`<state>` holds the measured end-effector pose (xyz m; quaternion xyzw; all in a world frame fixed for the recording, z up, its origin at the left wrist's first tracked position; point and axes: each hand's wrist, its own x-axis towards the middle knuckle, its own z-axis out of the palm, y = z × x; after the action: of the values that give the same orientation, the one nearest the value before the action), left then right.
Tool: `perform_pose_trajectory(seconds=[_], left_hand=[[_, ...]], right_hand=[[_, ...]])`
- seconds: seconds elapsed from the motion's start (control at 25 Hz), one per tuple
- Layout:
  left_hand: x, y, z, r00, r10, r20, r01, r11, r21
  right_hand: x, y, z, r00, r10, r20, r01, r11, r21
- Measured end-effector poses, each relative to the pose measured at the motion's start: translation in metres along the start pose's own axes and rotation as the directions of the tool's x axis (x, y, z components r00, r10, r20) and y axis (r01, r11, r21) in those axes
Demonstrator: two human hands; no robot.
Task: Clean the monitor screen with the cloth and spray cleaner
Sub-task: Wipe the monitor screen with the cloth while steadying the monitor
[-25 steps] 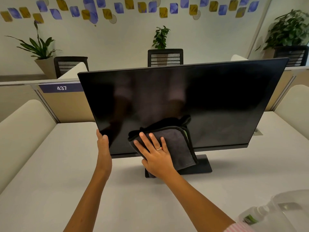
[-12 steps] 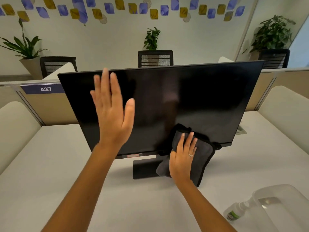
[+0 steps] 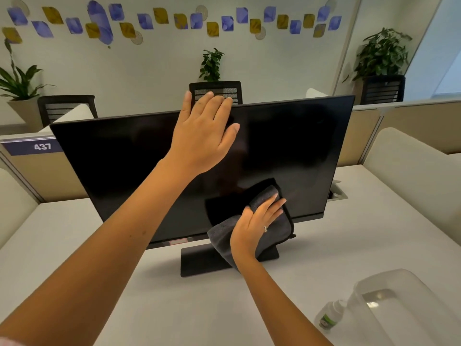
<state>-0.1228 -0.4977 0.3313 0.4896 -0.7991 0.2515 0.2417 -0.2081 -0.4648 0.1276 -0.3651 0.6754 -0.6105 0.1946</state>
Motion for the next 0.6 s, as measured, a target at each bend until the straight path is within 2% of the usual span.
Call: perform_pose_trajectory(seconds=[0.16, 0.32, 0.48, 0.6], left_hand=[[-0.010, -0.018, 0.005, 0.998, -0.036, -0.043, 0.035, 0.999, -0.031], [-0.008, -0.020, 0.006, 0.999, -0.038, -0.039, 0.035, 0.996, -0.083], [-0.006, -0.018, 0.007, 0.997, -0.052, -0.051, 0.047, 0.993, -0.107], [-0.004, -0.015, 0.007, 0.997, -0.061, -0.048, 0.055, 0.991, -0.121]], right_hand=[[0.007, -0.004, -0.002, 0.999, 0.035, -0.021, -0.033, 0.998, 0.060], [0.052, 0.000, -0.024, 0.984, 0.117, -0.133, -0.099, 0.986, 0.136], [0.094, 0.008, -0.047, 0.959, 0.188, -0.213, -0.157, 0.975, 0.155], [0.093, 0.011, -0.046, 0.958, 0.179, -0.225, -0.153, 0.980, 0.130]])
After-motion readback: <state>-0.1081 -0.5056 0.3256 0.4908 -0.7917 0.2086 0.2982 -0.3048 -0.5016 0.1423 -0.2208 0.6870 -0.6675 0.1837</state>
